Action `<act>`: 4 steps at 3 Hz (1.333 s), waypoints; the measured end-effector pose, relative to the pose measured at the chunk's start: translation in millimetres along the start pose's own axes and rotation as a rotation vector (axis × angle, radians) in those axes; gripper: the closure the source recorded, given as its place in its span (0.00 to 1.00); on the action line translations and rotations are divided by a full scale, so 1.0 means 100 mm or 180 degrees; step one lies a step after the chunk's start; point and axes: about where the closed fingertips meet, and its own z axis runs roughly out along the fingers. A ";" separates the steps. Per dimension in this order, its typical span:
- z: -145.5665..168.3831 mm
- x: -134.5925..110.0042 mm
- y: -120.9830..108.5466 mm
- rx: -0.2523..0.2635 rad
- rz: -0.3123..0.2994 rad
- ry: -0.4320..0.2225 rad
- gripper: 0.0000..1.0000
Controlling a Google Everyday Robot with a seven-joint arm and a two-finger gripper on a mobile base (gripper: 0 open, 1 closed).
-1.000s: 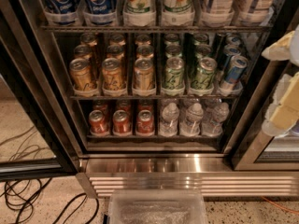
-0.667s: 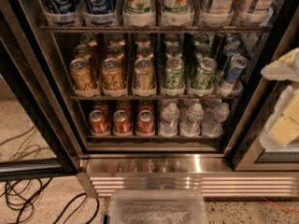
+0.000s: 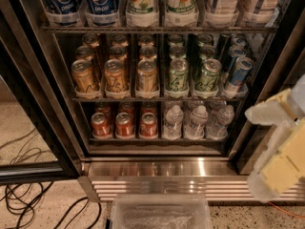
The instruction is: Pick redbull can from middle shelf of fridge
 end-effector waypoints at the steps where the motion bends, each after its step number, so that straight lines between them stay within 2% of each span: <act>1: 0.29 -0.04 0.30 -0.0041 0.0143 0.0129 0.00; 2: 0.29 -0.04 0.30 -0.0040 0.0143 0.0129 0.00; 3: 0.36 -0.06 0.03 0.0301 0.0219 0.0138 0.00; 4: 0.45 -0.05 -0.57 0.0846 0.0398 0.0165 0.00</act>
Offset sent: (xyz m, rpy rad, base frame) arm -0.0217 0.0286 -0.0067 -0.0160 0.0523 -0.0036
